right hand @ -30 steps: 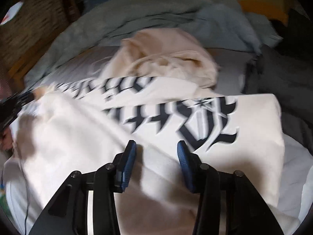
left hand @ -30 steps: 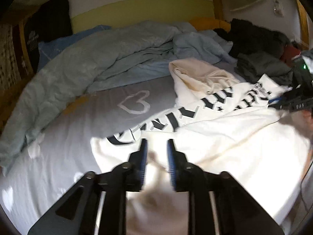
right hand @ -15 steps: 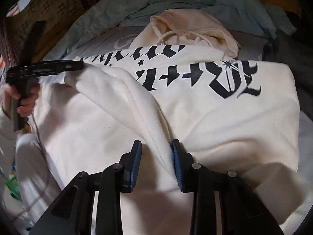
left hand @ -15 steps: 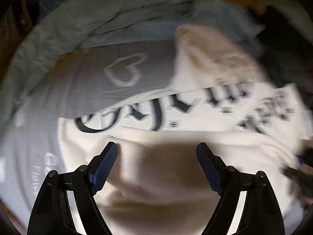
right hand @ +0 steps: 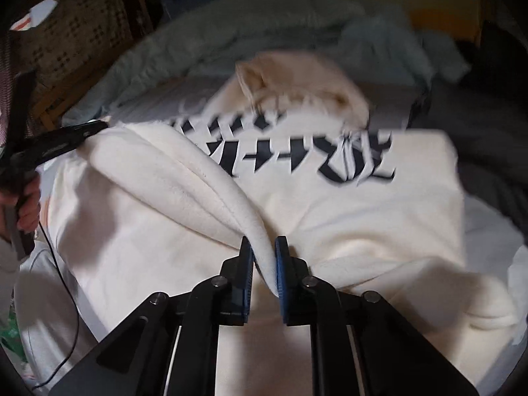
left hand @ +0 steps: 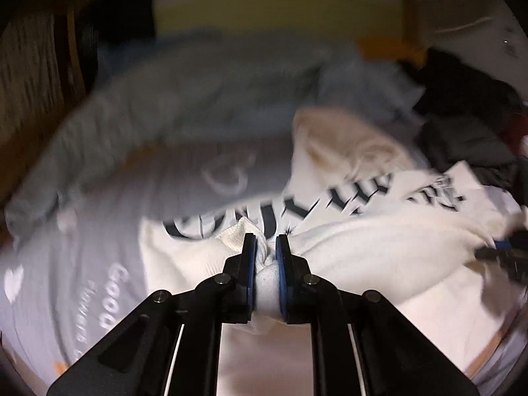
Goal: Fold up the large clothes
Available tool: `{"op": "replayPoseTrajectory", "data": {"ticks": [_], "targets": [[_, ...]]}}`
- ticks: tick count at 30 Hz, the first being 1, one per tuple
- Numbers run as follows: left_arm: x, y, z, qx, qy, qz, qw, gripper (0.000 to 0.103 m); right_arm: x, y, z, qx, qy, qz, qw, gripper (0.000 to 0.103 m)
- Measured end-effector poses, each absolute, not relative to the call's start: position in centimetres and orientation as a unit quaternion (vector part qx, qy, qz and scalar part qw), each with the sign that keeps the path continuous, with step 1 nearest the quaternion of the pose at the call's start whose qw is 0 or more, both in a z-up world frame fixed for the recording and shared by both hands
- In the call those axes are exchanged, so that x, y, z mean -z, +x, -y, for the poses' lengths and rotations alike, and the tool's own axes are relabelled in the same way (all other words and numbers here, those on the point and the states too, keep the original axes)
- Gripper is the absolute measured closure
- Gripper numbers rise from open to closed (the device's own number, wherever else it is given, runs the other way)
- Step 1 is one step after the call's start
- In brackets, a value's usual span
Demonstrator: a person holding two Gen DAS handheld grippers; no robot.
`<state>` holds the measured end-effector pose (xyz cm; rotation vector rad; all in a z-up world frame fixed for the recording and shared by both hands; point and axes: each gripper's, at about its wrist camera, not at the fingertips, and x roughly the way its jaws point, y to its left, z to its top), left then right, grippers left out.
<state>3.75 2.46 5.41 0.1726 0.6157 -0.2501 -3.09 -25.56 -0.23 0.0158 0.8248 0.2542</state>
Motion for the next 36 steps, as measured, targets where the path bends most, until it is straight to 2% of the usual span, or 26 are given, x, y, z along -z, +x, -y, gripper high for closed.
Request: {"op": "replayPoseTrajectory", "data": {"ticks": [2, 4, 6, 10, 12, 13, 14, 17, 18, 20, 22, 24, 25, 26, 27, 29, 30, 33, 36], "targets": [[-5.0, 1.8, -3.5, 0.124, 0.085, -0.298, 0.943, 0.091, -0.3, -3.6, 25.8, -0.132, 0.018, -0.397, 0.908, 0.089], [-2.9, 1.2, -4.2, 0.126, 0.068, -0.351, 0.926, 0.091, 0.0, -3.8, 26.2, -0.128, 0.035, -0.417, 0.899, 0.089], [-0.6, -0.3, -4.9, 0.124, 0.053, -0.368, 0.920, 0.089, 1.2, -4.2, 26.4, -0.127, 0.040, -0.448, 0.884, 0.090], [0.8, -4.7, -4.1, 0.114, 0.110, -0.327, 0.932, 0.077, 2.7, -5.5, 25.4, -0.110, -0.012, -0.454, 0.884, 0.090], [0.8, -5.9, -4.0, 0.114, 0.122, -0.326, 0.931, 0.055, 2.5, -6.1, 25.3, -0.110, -0.022, -0.451, 0.885, 0.090], [0.6, -6.4, -4.2, 0.109, 0.123, -0.325, 0.931, 0.033, 2.5, -6.2, 25.4, -0.114, -0.022, -0.452, 0.884, 0.089], [0.3, -6.7, -4.3, 0.097, 0.129, -0.322, 0.933, 0.018, 2.4, -6.4, 25.5, -0.122, -0.026, -0.453, 0.883, 0.089], [-0.9, -7.1, -5.3, 0.061, 0.131, -0.291, 0.946, 0.015, 1.0, -7.0, 25.2, -0.142, -0.035, -0.438, 0.887, 0.084], [-1.6, -6.9, -5.8, 0.055, 0.116, -0.284, 0.950, 0.015, 0.4, -7.1, 25.4, -0.144, -0.021, -0.427, 0.892, 0.080], [-2.7, -5.9, -7.1, 0.054, 0.069, -0.279, 0.956, 0.005, -0.6, -6.7, 25.5, -0.146, 0.012, -0.412, 0.899, 0.079], [-3.2, -4.0, -8.3, 0.045, 0.019, -0.287, 0.957, 0.005, -1.5, -5.8, 25.0, -0.147, 0.031, -0.399, 0.905, 0.079], [-2.8, -2.0, -9.0, 0.050, -0.017, -0.308, 0.950, 0.009, -2.1, -4.9, 23.8, -0.144, 0.023, -0.393, 0.908, 0.079], [-2.2, -0.7, -9.2, 0.058, -0.028, -0.329, 0.942, 0.039, -2.6, -4.4, 23.1, -0.137, 0.027, -0.387, 0.911, 0.079], [-1.3, 0.2, -9.0, 0.070, -0.033, -0.346, 0.935, 0.081, -3.0, -4.0, 22.3, -0.142, 0.034, -0.382, 0.913, 0.079], [-0.4, 0.9, -8.8, 0.080, -0.037, -0.366, 0.927, 0.091, -3.3, -3.6, 21.6, -0.149, 0.038, -0.380, 0.912, 0.079], [0.8, 0.5, -8.8, 0.097, -0.054, -0.382, 0.917, 0.098, -3.7, -2.7, 19.4, -0.152, 0.034, -0.384, 0.910, 0.079], [0.8, -0.4, -8.7, 0.105, -0.048, -0.377, 0.919, 0.099, -3.7, -2.3, 17.8, -0.160, 0.026, -0.388, 0.907, 0.079], [0.3, -4.0, -8.4, 0.094, 0.007, -0.340, 0.936, 0.098, -2.8, -1.8, 14.5, -0.174, 0.000, -0.405, 0.898, 0.079], [1.7, -6.4, -9.0, 0.100, 0.013, -0.355, 0.929, 0.094, -0.3, -2.5, 11.8, -0.193, -0.006, -0.434, 0.880, 0.079]]}}
